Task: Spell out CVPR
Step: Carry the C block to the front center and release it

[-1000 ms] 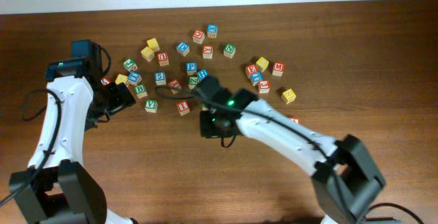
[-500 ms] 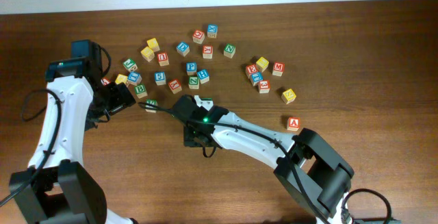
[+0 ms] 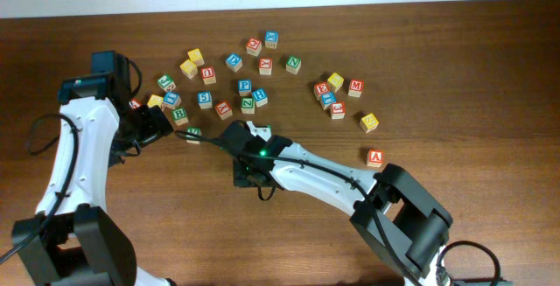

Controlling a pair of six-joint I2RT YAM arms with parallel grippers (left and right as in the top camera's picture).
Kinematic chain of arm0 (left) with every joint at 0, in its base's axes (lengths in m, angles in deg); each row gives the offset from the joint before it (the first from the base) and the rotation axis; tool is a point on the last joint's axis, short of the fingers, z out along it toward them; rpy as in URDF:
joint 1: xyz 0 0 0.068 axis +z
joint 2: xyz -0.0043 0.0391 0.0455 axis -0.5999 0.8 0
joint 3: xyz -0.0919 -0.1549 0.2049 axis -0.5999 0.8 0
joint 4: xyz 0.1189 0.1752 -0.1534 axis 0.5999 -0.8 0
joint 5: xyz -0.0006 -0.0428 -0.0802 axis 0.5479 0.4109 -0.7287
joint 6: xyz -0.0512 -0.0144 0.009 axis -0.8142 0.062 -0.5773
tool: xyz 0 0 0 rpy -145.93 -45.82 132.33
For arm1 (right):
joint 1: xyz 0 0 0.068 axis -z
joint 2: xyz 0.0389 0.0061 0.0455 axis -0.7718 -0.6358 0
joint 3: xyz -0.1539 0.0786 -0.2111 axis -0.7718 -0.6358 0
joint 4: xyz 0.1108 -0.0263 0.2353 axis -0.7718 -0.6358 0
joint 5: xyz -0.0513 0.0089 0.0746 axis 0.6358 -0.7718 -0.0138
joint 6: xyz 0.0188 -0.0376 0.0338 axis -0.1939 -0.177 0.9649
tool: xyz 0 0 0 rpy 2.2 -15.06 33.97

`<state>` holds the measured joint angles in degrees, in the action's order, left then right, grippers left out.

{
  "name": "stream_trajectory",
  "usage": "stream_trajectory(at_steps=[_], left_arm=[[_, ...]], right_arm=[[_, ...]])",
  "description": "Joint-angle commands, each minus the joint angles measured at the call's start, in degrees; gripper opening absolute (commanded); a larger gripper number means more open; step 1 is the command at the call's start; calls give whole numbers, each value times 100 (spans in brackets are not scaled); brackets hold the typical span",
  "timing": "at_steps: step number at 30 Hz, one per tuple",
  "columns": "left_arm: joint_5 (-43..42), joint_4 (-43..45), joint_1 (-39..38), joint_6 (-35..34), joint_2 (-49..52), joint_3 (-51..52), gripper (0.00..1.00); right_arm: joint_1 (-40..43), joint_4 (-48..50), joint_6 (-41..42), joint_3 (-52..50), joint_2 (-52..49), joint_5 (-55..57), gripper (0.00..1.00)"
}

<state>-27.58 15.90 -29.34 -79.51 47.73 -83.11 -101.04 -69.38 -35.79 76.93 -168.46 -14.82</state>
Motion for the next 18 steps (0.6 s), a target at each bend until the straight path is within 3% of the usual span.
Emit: stream_trajectory(at_steps=[1,13,18], left_arm=[[44,-7,15,-92,-125,-74,99],[44,-7,15,-92,-125,-74,99],[44,-7,15,-92,-125,-74,99]], right_arm=[[-50,20,96,96,-28,-13,27],[-42,66,232,96,-28,28,28],[-42,66,175,98,37,28,39]])
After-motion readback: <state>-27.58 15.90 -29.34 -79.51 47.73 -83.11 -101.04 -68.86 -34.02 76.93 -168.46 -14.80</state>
